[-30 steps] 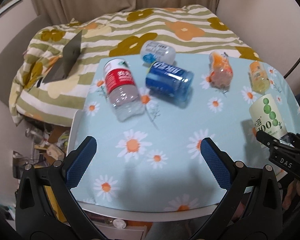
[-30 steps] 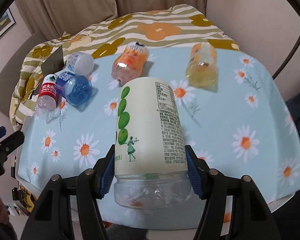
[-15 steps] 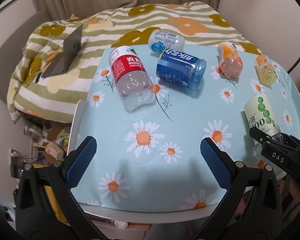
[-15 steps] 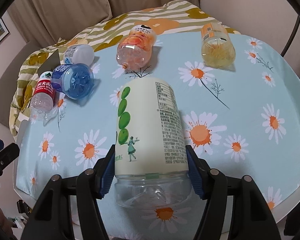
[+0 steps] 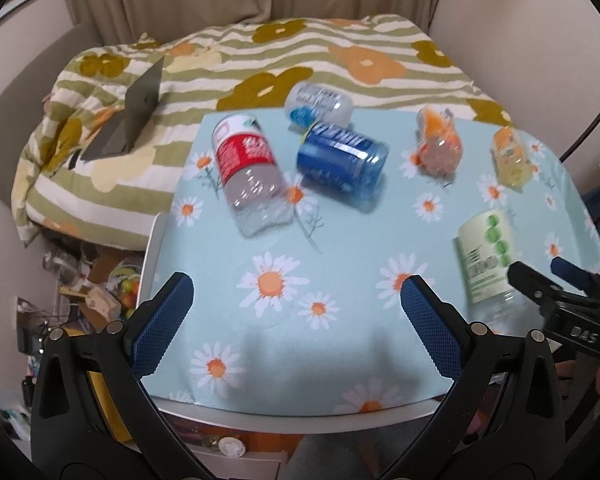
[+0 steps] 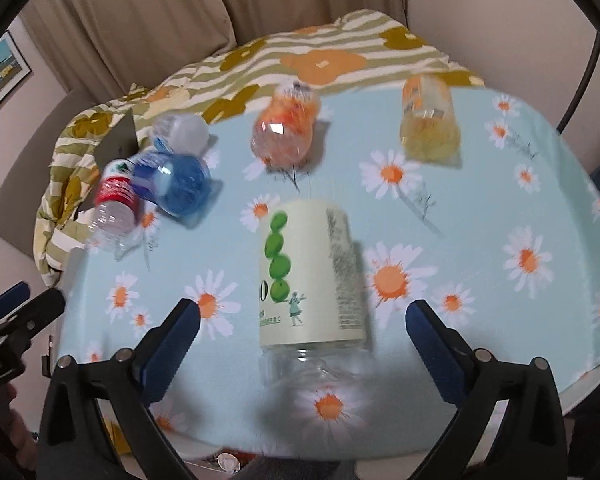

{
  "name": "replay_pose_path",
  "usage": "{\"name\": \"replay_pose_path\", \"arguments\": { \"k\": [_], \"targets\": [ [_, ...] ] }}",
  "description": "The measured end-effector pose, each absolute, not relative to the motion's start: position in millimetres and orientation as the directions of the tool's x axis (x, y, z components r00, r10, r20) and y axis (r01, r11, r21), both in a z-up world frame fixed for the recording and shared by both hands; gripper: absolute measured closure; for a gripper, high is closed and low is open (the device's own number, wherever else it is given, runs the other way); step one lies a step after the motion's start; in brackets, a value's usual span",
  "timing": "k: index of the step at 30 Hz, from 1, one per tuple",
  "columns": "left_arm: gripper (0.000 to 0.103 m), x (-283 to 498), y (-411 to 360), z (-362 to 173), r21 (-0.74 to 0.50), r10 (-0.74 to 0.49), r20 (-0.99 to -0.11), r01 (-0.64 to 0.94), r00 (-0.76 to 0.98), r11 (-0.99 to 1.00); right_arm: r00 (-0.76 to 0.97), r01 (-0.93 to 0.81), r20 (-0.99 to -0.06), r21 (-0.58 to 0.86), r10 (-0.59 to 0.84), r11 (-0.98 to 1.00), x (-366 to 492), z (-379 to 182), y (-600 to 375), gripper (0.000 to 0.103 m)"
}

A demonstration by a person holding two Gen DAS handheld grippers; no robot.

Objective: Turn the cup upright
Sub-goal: 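Grasp the bottle with the left tool while the right tool opens and releases it, then rotate the held bottle with the left tool until its cap points down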

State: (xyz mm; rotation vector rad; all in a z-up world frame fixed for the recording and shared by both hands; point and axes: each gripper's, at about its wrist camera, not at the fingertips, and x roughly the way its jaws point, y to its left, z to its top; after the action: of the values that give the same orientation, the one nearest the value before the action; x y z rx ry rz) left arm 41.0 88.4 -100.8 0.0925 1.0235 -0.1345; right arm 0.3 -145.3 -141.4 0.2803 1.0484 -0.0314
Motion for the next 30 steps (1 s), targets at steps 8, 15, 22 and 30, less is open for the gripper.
{"name": "replay_pose_path", "arguments": {
  "k": [8, 15, 22, 30],
  "targets": [
    [0.000, 42, 34, -78, -0.026, -0.134, -0.867, 0.225, 0.480, 0.974, 0.501, 0.111, -0.865, 0.096, 0.028, 0.989, -11, -78, -190, 0.000],
    [0.000, 57, -34, -83, -0.092, -0.174, -0.917, 0.233, 0.359, 0.968, 0.514, 0.034, -0.857, 0.004, -0.015, 0.999, -9, -47, -237, 0.000],
    [0.000, 75, -79, -127, -0.068, -0.116, -0.956, 0.181, 0.269, 0.981, 0.527, -0.088, -0.848, 0.008, 0.053, 0.996, 7, -53, -275, 0.000],
    [0.000, 95, -82, -168, -0.084, -0.095, -0.984, 0.081, 0.151, 0.993, 0.475, -0.140, -0.864, 0.111, 0.166, 0.984, 31, -97, -296, 0.000]
  ]
}}
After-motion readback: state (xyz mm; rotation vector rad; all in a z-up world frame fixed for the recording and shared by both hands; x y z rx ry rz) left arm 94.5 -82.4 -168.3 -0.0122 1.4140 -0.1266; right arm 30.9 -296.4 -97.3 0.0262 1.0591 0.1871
